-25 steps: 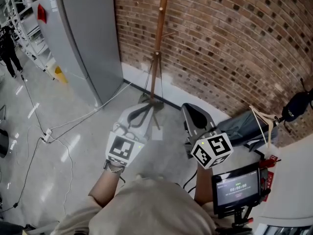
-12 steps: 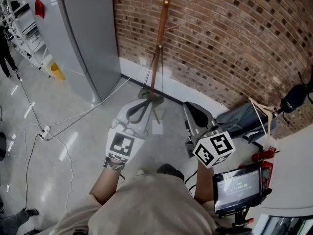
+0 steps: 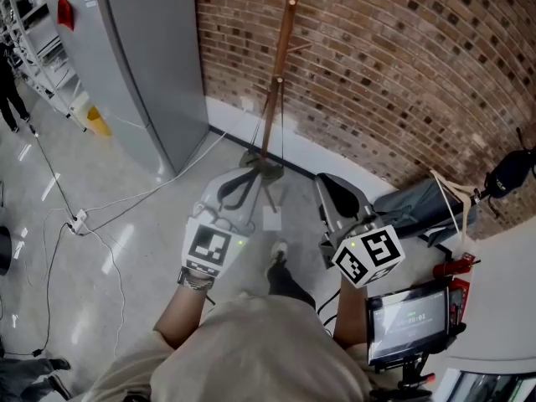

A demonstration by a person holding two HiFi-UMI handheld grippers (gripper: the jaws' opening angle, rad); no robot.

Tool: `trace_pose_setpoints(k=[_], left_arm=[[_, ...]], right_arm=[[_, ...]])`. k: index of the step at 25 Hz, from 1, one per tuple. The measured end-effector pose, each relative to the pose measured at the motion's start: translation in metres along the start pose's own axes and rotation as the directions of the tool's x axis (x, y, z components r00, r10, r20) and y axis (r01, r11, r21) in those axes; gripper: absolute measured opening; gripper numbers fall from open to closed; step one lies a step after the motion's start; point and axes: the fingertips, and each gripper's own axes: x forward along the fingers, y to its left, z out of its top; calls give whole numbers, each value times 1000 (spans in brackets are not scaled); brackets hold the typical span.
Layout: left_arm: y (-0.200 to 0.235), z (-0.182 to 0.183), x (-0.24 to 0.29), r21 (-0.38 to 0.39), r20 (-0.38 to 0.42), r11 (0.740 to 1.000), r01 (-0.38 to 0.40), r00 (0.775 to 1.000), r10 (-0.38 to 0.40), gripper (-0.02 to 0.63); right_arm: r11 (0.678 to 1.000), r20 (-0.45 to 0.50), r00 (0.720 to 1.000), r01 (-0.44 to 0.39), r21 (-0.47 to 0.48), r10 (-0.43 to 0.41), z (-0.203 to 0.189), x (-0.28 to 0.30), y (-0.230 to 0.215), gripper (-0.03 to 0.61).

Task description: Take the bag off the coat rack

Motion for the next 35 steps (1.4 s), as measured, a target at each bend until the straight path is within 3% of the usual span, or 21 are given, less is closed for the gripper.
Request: trace_pose_setpoints(k=[25, 30, 35], left_arm=[[64, -14, 168, 10, -12, 1000, -28, 1000, 28, 0], [73, -18, 195, 17, -25, 999, -49, 998, 50, 0], [89, -29, 215, 20, -48, 996, -90, 995, 91, 0]], right_arm=[[1000, 40, 999, -10, -20, 11, 19, 106, -157, 3], [1000, 44, 999, 5, 9, -5, 18, 123, -194, 3], [999, 27, 999, -29, 24, 29, 11, 147, -214, 3]])
